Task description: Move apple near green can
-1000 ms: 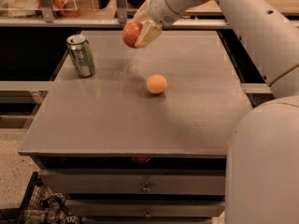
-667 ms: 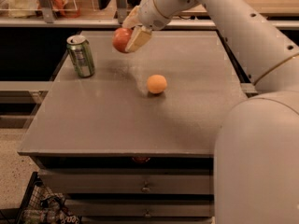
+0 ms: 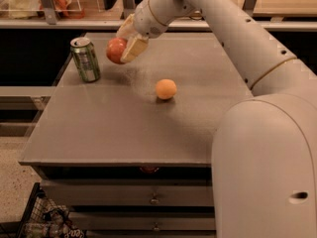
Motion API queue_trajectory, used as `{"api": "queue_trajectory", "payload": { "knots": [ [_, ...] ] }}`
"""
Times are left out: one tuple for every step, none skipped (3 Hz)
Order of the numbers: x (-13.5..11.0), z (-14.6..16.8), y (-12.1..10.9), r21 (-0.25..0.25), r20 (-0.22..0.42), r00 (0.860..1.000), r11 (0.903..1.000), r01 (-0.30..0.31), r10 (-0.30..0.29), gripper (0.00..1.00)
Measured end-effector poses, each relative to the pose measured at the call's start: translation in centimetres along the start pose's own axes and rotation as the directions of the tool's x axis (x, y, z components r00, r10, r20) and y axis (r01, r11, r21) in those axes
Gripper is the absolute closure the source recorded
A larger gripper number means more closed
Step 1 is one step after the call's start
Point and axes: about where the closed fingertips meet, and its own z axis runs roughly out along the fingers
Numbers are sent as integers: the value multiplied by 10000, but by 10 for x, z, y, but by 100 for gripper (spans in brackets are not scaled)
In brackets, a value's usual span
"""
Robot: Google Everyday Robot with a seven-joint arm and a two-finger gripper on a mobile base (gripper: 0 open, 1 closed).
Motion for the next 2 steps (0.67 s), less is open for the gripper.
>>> {"api": "queue_trajectory", "payload": {
  "knots": [
    [-7,10,5,-231,171,9998,9997,-57,61,100],
    [-12,16,10,-419,259,9996,9991,-95,106,100]
  ]
}}
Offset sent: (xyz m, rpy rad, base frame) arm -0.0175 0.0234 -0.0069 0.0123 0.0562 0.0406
